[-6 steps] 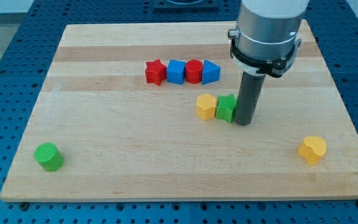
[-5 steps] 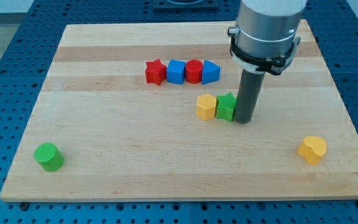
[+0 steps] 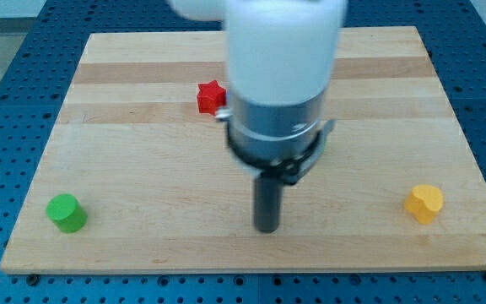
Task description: Push the green circle diagonal to the red star
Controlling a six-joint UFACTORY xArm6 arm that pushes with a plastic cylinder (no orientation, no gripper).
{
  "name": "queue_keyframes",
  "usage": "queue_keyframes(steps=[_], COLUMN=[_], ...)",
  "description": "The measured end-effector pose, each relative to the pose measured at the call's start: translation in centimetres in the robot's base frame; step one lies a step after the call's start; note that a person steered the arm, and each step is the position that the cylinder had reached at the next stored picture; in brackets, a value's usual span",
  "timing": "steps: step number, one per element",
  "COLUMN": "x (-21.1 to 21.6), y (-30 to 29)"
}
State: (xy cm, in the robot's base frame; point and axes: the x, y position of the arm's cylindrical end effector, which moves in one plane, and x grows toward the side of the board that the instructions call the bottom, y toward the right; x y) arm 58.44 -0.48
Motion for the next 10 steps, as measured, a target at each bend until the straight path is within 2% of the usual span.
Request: queue_keyframes(steps=[1,4,5,10], x=[2.6,2.9,2.0,-5.5], y=[-5.7,-23.5,-25.3,-23.7])
